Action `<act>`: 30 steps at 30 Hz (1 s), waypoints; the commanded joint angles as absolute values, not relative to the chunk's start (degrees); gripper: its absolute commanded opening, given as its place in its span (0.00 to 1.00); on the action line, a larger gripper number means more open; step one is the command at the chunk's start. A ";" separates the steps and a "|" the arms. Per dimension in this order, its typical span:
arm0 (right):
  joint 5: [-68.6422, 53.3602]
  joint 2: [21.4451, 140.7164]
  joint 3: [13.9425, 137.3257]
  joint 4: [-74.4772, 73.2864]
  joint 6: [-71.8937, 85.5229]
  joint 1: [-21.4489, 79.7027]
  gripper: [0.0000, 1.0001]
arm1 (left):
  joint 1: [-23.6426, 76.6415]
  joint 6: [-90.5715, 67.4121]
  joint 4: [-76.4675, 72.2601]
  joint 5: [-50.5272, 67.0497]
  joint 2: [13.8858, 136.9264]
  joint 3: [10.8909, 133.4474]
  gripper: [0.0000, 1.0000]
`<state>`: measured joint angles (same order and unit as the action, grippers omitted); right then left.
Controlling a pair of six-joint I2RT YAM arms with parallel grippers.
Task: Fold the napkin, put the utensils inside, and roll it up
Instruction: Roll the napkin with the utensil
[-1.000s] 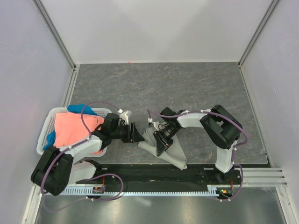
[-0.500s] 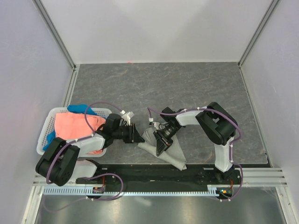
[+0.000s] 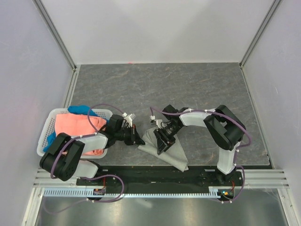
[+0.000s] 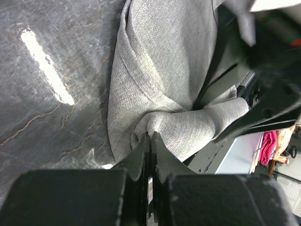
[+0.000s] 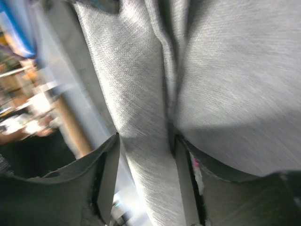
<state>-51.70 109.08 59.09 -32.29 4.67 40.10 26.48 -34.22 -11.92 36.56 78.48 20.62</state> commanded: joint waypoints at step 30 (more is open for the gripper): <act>23.82 95.10 54.23 -24.35 6.07 75.85 0.63 | 26.63 -36.92 -2.64 32.34 83.05 26.19 0.02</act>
